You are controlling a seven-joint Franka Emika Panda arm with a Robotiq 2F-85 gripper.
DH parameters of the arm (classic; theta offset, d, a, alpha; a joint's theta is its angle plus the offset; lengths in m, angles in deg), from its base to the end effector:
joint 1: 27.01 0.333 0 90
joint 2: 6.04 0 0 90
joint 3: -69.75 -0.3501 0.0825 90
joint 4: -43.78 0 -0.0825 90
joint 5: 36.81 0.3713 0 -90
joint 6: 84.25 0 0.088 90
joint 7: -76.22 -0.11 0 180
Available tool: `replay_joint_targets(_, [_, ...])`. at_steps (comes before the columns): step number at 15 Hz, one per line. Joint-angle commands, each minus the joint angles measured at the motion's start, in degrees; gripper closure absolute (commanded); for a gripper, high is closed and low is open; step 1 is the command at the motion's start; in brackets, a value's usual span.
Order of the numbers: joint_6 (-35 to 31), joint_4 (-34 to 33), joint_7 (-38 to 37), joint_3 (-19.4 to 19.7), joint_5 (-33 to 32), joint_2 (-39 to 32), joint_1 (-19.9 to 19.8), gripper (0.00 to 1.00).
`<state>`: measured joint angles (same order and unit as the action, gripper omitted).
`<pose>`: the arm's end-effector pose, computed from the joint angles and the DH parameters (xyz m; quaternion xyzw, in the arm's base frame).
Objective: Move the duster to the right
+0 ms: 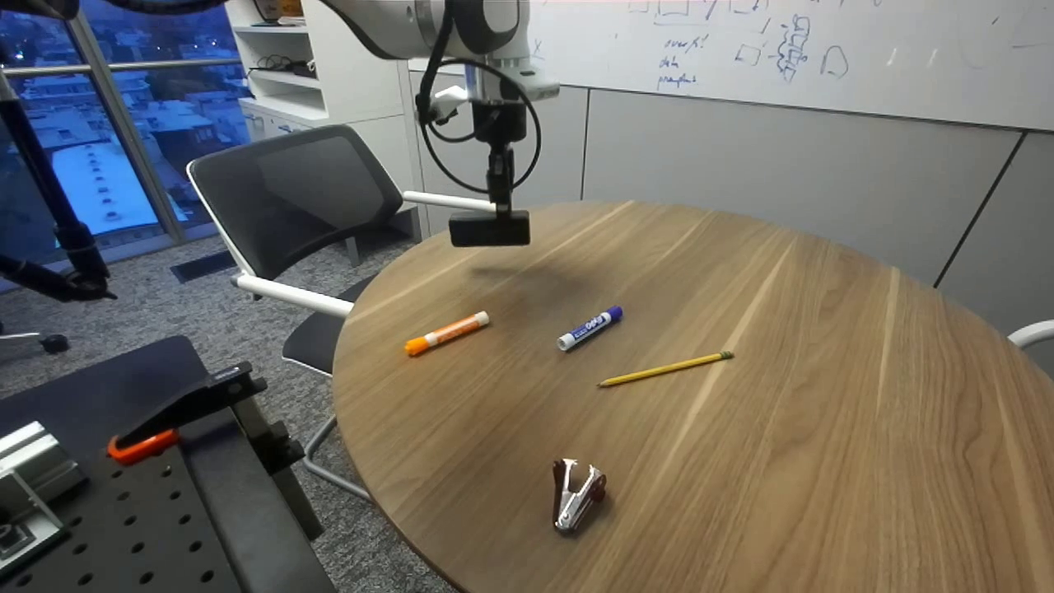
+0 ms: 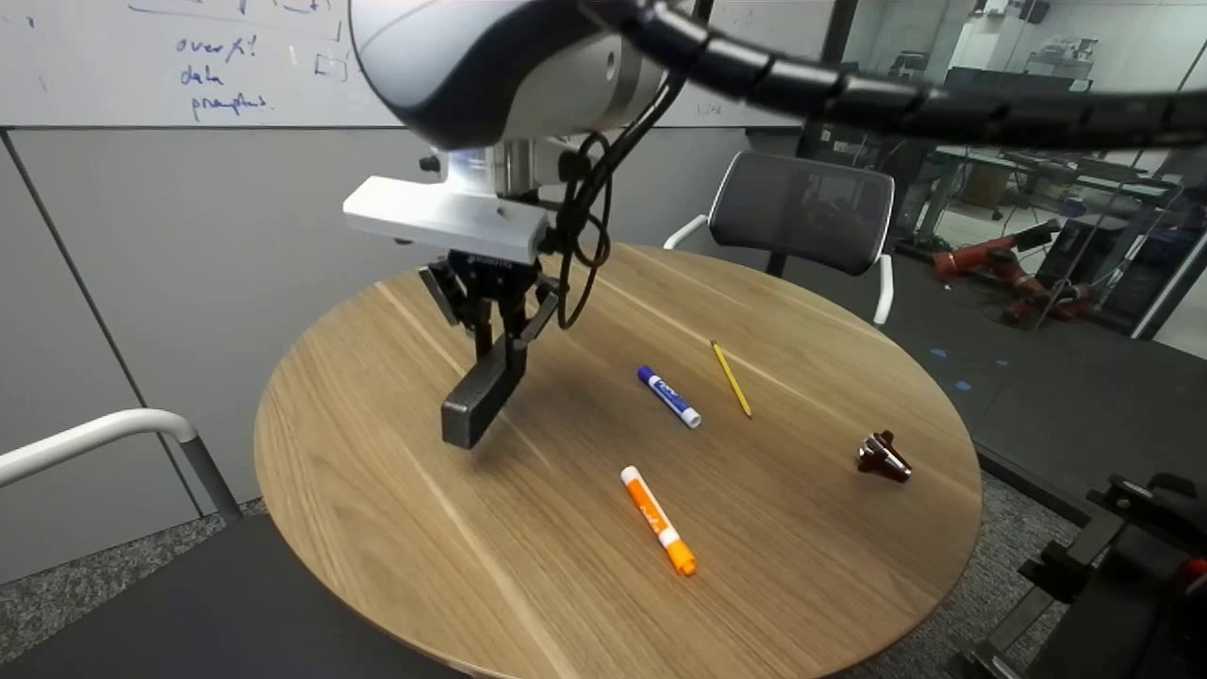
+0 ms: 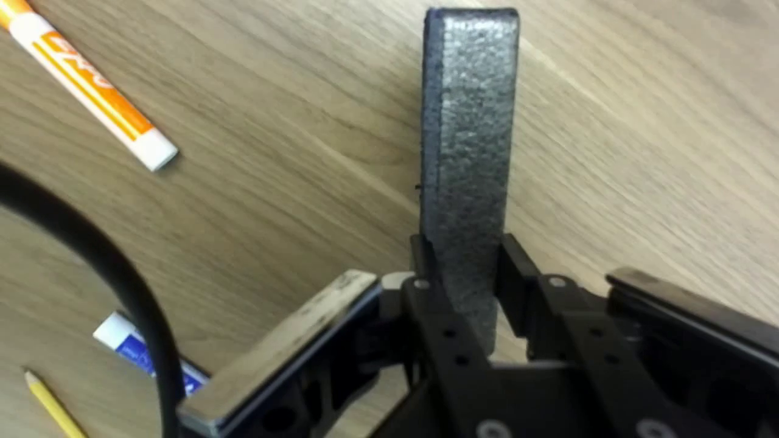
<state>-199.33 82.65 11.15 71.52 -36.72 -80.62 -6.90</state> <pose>0.7777 0.2724 0.1672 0.9222 -0.3862 0.0201 0.0008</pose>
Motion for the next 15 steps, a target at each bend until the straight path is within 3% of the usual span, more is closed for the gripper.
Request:
replay_joint_targets(1, [3.06,0.9,1.16,0.83,0.4,5.51,-4.27,0.93])
replay_joint_targets(8, [3.26,-1.88,-0.71,7.11,0.18,4.76,-17.01,0.93])
replay_joint_targets(15, [4.94,-7.08,-0.19,8.66,0.2,-4.15,-30.2,0.93])
